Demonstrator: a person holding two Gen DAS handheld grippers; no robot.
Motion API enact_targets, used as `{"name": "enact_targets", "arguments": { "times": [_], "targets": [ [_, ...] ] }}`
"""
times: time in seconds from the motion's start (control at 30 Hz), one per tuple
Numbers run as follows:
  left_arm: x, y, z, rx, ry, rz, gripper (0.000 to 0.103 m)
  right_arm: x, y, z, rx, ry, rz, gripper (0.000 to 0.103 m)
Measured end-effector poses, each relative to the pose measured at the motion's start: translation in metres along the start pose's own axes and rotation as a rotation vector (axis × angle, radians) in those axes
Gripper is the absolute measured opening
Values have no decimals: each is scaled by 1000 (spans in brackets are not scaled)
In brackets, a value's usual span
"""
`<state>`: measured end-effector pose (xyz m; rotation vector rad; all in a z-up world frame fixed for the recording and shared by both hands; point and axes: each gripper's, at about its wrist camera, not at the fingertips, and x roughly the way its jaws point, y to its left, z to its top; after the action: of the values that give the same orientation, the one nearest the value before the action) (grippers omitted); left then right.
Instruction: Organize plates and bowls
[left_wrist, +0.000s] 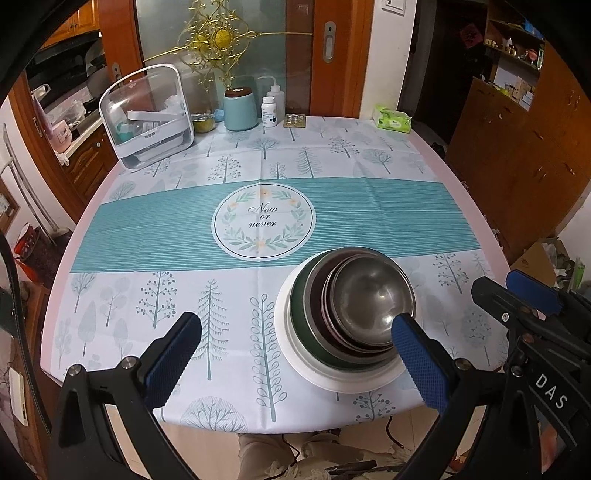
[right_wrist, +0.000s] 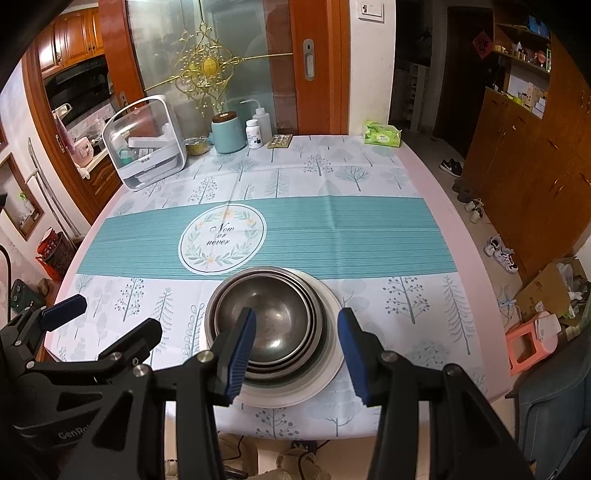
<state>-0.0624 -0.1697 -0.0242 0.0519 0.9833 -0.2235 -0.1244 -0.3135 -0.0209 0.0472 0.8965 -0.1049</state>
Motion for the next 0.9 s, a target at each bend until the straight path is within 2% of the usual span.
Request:
{"name": "enact_targets", "arguments": {
  "times": [0.9],
  "targets": [
    [1, 2, -4, -17, 8, 14, 102, 8, 1, -4, -2, 18, 9, 46]
  ]
}}
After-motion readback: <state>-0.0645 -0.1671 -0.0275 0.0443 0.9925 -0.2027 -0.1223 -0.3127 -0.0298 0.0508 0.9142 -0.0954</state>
